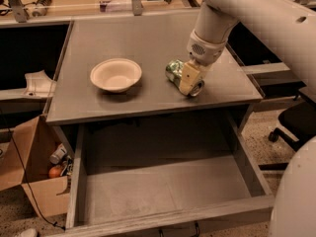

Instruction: Place green can into top drawer

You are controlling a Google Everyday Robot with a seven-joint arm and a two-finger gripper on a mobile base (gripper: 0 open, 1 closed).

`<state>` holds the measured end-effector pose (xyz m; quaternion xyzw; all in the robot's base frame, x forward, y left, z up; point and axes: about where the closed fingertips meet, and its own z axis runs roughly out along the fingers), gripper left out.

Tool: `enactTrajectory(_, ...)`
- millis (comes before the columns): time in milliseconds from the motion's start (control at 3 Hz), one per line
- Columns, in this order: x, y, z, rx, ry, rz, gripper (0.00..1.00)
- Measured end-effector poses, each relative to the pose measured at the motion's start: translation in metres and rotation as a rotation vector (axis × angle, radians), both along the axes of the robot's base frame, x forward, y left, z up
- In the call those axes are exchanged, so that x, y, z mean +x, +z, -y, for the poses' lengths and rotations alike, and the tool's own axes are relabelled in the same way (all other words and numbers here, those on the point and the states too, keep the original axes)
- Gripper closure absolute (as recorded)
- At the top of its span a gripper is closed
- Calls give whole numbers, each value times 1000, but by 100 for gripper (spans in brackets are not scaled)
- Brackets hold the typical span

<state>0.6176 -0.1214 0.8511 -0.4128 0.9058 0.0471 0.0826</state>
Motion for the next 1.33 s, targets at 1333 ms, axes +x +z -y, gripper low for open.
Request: enactTrajectory(1333,-2,12,3,15,6,26,100)
